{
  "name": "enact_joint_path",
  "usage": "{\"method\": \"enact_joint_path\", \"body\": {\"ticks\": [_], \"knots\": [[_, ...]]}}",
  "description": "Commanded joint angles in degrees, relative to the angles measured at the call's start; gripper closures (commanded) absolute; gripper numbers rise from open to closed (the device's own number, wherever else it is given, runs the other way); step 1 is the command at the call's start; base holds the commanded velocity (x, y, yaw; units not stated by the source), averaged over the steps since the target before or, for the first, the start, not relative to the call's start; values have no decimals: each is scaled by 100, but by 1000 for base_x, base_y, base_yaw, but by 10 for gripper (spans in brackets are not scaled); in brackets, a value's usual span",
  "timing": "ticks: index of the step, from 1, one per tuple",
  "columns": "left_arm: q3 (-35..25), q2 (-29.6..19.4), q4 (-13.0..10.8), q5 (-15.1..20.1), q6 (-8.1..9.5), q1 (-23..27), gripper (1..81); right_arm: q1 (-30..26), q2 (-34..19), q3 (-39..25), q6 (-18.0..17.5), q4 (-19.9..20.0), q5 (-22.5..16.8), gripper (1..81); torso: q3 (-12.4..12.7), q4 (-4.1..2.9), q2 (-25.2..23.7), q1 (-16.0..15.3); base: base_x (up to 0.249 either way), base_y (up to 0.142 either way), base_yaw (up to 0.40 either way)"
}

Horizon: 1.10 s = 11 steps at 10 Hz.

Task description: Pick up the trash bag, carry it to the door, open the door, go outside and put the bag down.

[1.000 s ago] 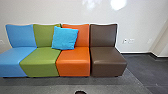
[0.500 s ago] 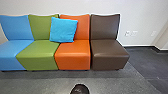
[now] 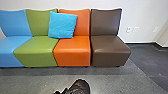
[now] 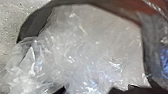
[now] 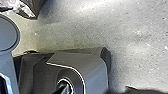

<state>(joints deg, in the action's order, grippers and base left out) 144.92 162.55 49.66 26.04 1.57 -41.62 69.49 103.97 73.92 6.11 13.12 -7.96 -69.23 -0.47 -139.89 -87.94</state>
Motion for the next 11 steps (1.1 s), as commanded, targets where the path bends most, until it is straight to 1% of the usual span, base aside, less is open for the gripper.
{"method": "enact_joint_path", "body": {"ticks": [1, 2, 3, 5, 7, 8, 9, 10, 11], "knots": [[133, -64, 52, 560, 19, 721, 10, -395, -436, -125, -4, 112, -531, 10, 0, 0, -562, -361, 0, 0, 0], [203, -12, 35, 560, 19, 694, 10, -482, -454, -125, -4, 191, -698, 10, -2, 0, -772, -494, 0, 0, 0], [335, 76, -53, 543, 19, 616, 10, -536, -480, -169, -4, 192, -760, 10, -4, 0, -977, -618, 0, 0, 0], [782, 339, -62, 534, 10, 536, 10, -650, -550, -213, -4, 208, -812, 10, -4, 0, -1388, -874, 0, 0, 0], [1108, 586, -62, 516, -25, 475, 10, -1036, -927, -484, -48, 218, -1119, 10, -4, 0, -1481, -1136, 0, 0, 0], [1214, 665, -62, 499, -43, 421, 10, -1369, -1181, -686, -171, 218, -1338, 10, -4, 0, -1296, -898, 0, 0, 0], [1293, 709, -62, 420, -52, 369, 10, -1765, -1367, -862, -259, 209, -1654, 10, -6, 0, -1318, -1016, 0, 0, 0], [1328, 709, -62, 341, -61, 308, 10, -2186, -1481, -1056, -364, 183, -2015, 10, -9, 0, -1336, -1054, 0, 0, 0], [1328, 709, -62, 166, -61, 229, 10, -2512, -1517, -1109, -479, 174, -2323, 10, -9, 0, -1360, -1091, 0, 0, 0]]}}
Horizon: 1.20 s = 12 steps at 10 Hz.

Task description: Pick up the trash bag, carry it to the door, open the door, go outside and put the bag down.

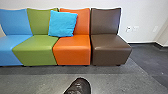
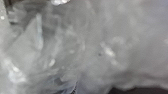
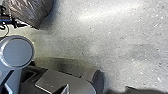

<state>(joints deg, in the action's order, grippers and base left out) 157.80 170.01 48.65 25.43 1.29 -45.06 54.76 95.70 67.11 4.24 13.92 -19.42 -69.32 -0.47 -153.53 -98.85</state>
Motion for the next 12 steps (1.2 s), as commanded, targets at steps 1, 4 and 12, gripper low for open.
{"method": "enact_joint_path", "body": {"ticks": [1, 4, 12], "knots": [[41, -20, 13, 8, -33, 476, 10, -1260, -689, -445, -353, 102, -1379, 10, 0, 0, 0, -2, 0, 0, 0], [41, 174, -242, -697, -33, 195, 10, -1445, -681, -419, -415, 93, -1547, 10, 0, 0, -2, 2, 0, 0, 0], [41, 113, -382, -706, -24, 194, 811, -1226, -426, -349, -407, 32, -1521, 10, 0, 0, -2, 2, 0, 0, 0]]}}
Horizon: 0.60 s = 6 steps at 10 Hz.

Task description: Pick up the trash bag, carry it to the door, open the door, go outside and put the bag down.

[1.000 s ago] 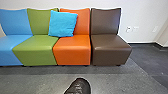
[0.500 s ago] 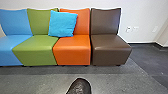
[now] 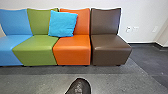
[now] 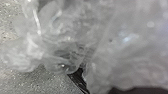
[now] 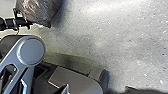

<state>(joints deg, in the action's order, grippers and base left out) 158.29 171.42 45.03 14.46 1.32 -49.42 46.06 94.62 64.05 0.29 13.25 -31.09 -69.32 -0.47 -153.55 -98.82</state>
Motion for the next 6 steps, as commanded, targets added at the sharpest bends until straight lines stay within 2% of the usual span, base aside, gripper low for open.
{"method": "enact_joint_path", "body": {"ticks": [1, 3, 4, 5, 6], "knots": [[-18, -12, -74, 391, -27, 596, 811, -329, -292, -8, -12, 99, -337, 10, 0, 0, 0, 0, 0, 0, 0], [-18, -11, -91, 391, -53, 534, 811, -302, -240, 45, -12, 90, -346, 10, 0, 0, -2, 0, 0, 0, 0], [-27, -3, -222, 400, -44, 516, 811, -285, -205, 72, -12, 90, -346, 10, 0, 0, -2, 0, 0, 0, 0], [-61, -2, -319, 460, -52, 516, 811, -241, -187, 98, -3, 99, -337, 10, 0, 0, 573, 369, 0, 0, 0], [-97, -29, -433, 654, -53, 516, 811, -206, -125, 150, -3, 90, -328, 10, 0, 0, 575, 372, 0, 0, 0]]}}
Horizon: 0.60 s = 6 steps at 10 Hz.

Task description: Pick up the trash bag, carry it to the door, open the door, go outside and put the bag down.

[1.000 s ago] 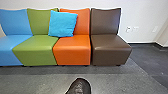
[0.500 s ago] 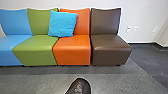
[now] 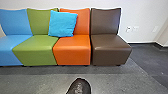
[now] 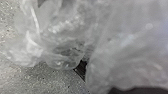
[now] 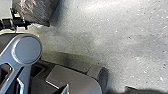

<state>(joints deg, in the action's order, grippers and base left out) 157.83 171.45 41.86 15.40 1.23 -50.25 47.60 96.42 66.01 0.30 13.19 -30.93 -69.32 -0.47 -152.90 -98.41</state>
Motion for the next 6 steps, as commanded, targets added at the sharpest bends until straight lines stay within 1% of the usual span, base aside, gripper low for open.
{"method": "enact_joint_path", "body": {"ticks": [1, 2, 4, 5, 6], "knots": [[-59, -58, -187, 631, -44, 599, 811, -247, -217, 7, -4, 96, -309, 10, 0, 0, 567, 365, 0, 0, 0], [-103, -110, -196, 788, -53, 599, 811, -124, -103, 120, 5, 114, -291, 10, 0, 0, 693, 445, 0, 0, 0], [-401, -303, -205, 860, -53, 599, 811, 43, 65, 262, 22, 114, -195, 10, 0, 0, 1080, 688, 0, 0, 0], [-647, -418, -275, 868, -53, 599, 811, 140, 126, 323, 31, 114, -98, 10, 470, 0, 1270, 808, 0, 0, 0], [-937, -558, -336, 860, -53, 590, 811, 281, 267, 438, 40, 114, -45, 10, 569, 0, 1471, 933, 0, 0, 0]]}}
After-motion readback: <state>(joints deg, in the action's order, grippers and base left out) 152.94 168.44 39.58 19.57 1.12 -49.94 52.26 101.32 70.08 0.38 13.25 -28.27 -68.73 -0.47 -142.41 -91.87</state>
